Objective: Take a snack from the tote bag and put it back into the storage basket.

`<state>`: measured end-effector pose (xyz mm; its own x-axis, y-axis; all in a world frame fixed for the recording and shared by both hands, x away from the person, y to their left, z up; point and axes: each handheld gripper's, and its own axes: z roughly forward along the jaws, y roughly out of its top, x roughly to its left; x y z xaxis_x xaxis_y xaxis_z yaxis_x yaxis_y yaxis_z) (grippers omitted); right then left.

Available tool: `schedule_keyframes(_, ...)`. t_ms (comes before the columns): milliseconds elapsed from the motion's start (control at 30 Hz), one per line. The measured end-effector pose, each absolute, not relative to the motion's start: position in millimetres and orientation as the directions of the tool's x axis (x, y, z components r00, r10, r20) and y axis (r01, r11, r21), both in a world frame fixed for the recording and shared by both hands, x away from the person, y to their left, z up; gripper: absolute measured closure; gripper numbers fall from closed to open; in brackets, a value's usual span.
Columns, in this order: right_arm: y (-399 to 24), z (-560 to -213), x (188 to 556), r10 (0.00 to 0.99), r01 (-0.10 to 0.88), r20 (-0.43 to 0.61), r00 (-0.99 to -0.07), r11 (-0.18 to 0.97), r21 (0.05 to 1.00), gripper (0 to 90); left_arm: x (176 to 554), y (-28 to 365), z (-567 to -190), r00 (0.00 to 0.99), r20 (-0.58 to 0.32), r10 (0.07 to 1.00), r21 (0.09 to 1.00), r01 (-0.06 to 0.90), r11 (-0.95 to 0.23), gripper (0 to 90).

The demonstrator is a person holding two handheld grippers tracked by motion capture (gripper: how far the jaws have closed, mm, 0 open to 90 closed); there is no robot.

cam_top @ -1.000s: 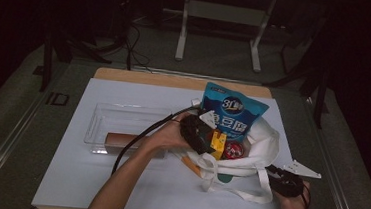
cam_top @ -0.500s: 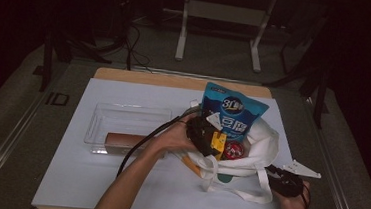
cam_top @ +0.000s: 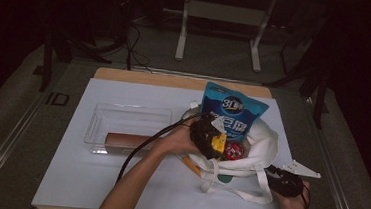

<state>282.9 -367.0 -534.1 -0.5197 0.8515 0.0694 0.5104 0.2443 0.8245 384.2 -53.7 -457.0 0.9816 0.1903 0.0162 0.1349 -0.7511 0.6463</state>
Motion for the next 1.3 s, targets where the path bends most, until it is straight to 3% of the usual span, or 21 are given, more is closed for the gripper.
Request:
schedule_keyframes(200, -367.0, -534.2, 283.0, 0.852, 0.511, 0.071, -0.519, 0.244, 0.824, 57.9, 378.0, -55.4, -455.3, 0.973, 0.031, 0.229, 0.633, 0.159, -0.758, 18.7)
schedule_keyframes(1000, -366.1, -534.3, 283.4, 0.85, 0.513, 0.065, -0.523, 0.253, 0.82, 58.0, 385.0, -61.5, -471.8, 0.986, 0.012, 0.168, 0.583, 0.13, -0.802, 15.3)
schedule_keyframes(1233, -366.4, -534.2, 283.2, 0.85, 0.513, 0.067, -0.523, 0.251, 0.821, 58.0, 379.6, -61.7, -471.5, 0.974, 0.027, 0.225, 0.574, 0.169, -0.801, 18.9)
schedule_keyframes(1300, -366.4, -534.2, 283.3, 0.85, 0.513, 0.066, -0.523, 0.252, 0.821, 57.9, 378.5, -57.4, -471.3, 0.973, 0.01, 0.231, 0.586, 0.182, -0.789, 26.6)
